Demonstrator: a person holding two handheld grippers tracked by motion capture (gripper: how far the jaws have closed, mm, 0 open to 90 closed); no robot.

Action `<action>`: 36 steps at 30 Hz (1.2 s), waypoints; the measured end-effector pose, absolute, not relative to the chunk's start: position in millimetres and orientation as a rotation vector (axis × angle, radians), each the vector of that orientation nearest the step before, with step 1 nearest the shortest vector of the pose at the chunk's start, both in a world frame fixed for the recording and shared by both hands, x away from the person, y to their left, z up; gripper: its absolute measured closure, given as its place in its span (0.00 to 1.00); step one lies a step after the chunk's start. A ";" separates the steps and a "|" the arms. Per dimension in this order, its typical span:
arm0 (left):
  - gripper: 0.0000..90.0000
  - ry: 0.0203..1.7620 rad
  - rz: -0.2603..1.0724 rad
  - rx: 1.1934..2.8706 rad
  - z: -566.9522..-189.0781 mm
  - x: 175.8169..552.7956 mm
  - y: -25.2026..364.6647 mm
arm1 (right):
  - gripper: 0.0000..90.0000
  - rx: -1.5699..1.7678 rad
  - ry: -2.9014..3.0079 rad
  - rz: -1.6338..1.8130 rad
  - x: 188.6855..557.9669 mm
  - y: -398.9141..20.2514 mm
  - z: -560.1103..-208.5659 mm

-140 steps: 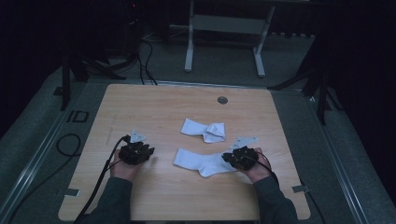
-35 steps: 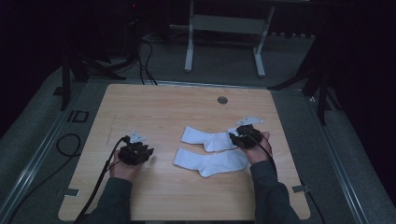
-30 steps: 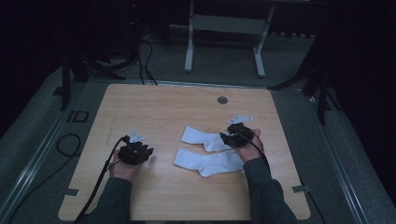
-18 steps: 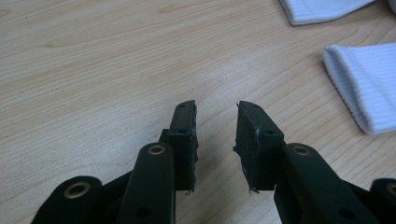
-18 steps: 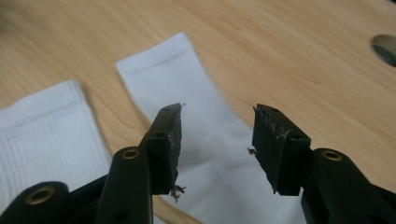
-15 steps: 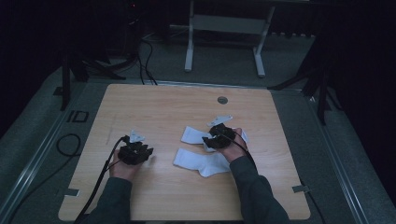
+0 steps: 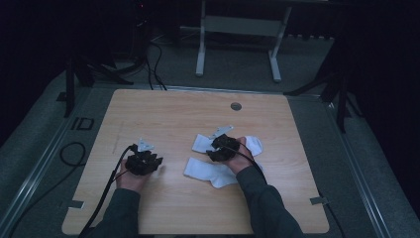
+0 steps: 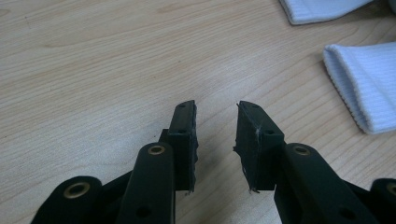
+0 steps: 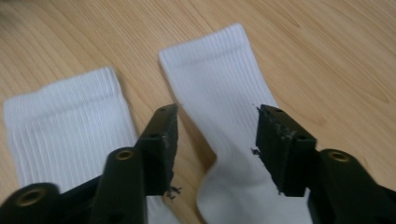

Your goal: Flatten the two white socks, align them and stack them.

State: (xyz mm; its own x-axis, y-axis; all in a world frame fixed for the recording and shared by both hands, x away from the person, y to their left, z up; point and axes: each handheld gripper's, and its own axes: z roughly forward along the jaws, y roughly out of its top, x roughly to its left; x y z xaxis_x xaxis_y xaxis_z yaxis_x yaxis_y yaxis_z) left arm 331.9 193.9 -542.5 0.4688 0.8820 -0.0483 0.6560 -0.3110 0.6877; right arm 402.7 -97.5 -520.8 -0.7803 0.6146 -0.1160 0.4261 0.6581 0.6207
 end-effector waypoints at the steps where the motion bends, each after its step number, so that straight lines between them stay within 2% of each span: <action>1: 0.76 1.271 0.450 2.069 -542.4 331.8 193.9 | 0.60 0.825 2.565 0.834 404.6 -94.8 -521.8; 7: 0.76 1.274 0.448 2.067 -541.8 331.7 195.2 | 0.71 0.815 2.613 0.822 412.3 -83.7 -532.1; 14: 0.76 1.271 0.452 2.068 -541.5 331.5 195.2 | 0.74 0.835 2.650 0.803 421.5 -72.6 -543.7; 15: 0.76 1.273 0.452 2.067 -541.4 331.4 195.2 | 0.77 0.834 2.648 0.808 422.4 -71.7 -544.1; 19: 0.76 1.273 0.449 2.066 -541.6 331.4 195.4 | 0.97 0.816 2.656 0.779 424.5 -71.4 -541.4; 23: 0.76 1.274 0.451 2.061 -541.3 331.4 196.3 | 0.98 0.760 2.645 0.797 420.3 -75.4 -534.4; 36: 0.76 1.278 0.449 2.063 -542.3 331.4 194.6 | 0.98 0.565 2.559 0.949 387.4 -103.0 -480.9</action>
State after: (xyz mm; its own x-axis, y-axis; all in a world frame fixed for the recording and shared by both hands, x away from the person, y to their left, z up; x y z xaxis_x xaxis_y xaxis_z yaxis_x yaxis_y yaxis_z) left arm 331.4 194.6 -542.3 0.4632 0.8847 -0.0517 0.6577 -0.3041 0.6892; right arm 387.4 -103.0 -480.9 -0.8585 0.4785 -0.1846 0.2423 0.6957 0.6762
